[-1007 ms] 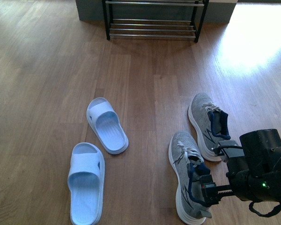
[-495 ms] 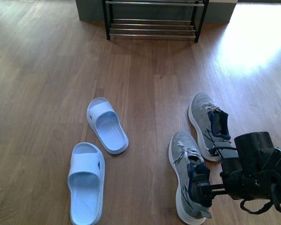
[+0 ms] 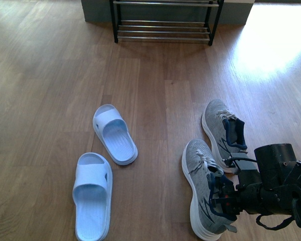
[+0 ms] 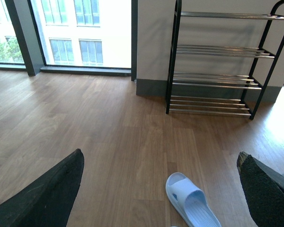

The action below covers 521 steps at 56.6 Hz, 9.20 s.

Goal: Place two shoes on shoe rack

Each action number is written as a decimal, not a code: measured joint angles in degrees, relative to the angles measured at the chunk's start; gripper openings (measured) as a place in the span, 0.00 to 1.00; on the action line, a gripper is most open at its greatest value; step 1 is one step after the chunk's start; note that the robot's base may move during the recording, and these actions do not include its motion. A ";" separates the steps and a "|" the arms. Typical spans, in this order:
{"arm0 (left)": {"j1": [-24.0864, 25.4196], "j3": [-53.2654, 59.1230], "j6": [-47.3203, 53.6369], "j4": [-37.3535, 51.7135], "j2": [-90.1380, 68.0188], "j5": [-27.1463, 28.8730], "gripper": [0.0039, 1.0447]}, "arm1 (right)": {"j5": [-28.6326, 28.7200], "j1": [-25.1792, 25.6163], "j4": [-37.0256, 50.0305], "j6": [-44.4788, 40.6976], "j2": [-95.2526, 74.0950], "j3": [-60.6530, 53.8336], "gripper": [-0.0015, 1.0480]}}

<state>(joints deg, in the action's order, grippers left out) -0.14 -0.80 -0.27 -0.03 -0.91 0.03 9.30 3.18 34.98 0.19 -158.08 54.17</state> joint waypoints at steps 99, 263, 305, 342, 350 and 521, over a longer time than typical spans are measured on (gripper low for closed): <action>0.00 0.00 0.00 0.02 0.00 0.13 0.91 | 21.84 30.64 -33.94 5.09 95.86 -25.55 0.01; -21.18 -71.58 -12.17 9.05 -149.15 14.73 0.91 | 21.22 30.91 -33.97 5.18 95.67 -25.55 0.01; -22.84 -85.44 -10.91 4.09 -160.95 15.39 0.78 | 21.22 30.91 -33.97 5.18 95.67 -25.55 0.01; -22.60 -81.24 -10.91 7.41 -160.19 15.67 0.01 | 21.22 30.91 -33.97 5.18 95.67 -25.55 0.01; -21.70 -74.14 -11.39 12.59 -155.14 17.09 0.01 | 21.22 30.91 -33.97 5.18 95.67 -25.55 0.01; -23.02 -25.57 -11.47 1.75 -48.26 31.26 0.01 | 21.27 30.91 -33.97 5.18 95.67 -25.55 0.01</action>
<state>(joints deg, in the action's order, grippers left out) -23.16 -26.37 -11.75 1.72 -49.17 31.29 30.57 34.09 1.02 5.37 -62.41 28.62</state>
